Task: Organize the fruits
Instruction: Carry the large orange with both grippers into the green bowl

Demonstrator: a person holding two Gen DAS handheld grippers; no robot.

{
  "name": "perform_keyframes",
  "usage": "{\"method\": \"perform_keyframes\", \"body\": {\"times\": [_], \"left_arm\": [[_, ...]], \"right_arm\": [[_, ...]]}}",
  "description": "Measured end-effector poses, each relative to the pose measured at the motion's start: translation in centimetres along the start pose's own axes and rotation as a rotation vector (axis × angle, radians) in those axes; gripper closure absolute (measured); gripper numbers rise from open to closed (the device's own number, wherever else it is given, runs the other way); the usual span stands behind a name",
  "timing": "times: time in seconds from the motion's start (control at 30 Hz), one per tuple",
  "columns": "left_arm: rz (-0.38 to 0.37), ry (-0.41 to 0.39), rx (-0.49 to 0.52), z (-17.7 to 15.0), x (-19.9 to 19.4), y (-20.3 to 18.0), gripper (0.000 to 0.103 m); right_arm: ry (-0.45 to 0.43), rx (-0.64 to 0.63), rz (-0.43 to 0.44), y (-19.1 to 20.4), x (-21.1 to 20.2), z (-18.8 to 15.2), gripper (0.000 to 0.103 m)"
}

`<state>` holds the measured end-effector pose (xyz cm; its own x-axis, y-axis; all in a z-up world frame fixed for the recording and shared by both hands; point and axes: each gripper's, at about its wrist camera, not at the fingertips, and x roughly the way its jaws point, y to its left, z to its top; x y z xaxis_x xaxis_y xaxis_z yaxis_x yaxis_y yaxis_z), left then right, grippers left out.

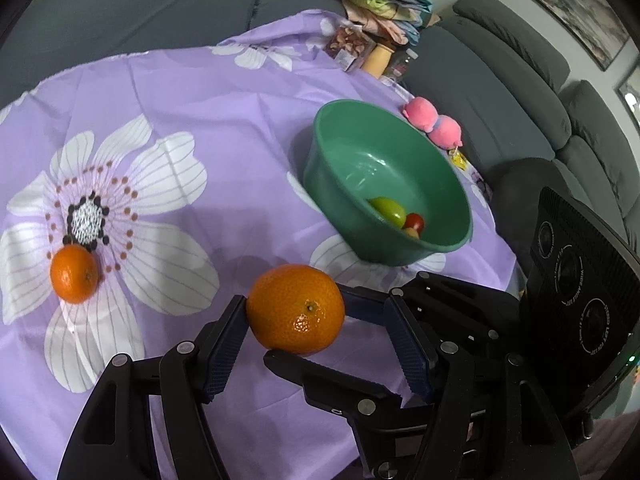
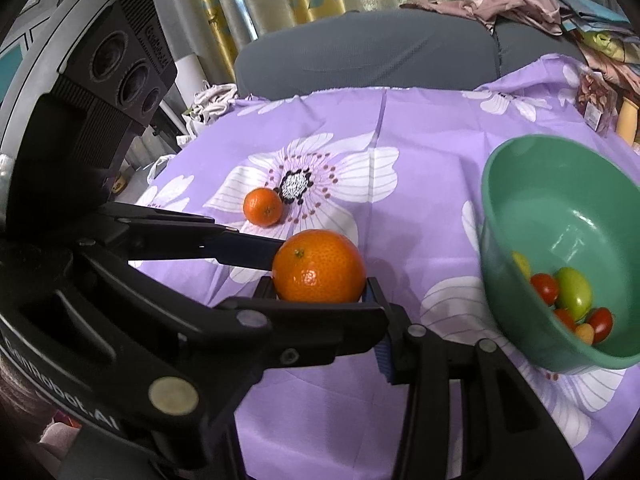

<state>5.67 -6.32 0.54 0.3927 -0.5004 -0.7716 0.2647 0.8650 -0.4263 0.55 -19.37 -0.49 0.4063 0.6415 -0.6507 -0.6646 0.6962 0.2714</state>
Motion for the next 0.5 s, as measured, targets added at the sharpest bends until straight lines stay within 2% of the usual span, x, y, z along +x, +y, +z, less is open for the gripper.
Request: {"method": "perform_keyframes", "body": {"times": [0.5], "left_arm": [[0.003, -0.002, 0.118, 3.3, 1.1, -4.1, 0.033]], "right_arm": [[-0.096, 0.044, -0.045, -2.9, -3.1, 0.8, 0.058]]}}
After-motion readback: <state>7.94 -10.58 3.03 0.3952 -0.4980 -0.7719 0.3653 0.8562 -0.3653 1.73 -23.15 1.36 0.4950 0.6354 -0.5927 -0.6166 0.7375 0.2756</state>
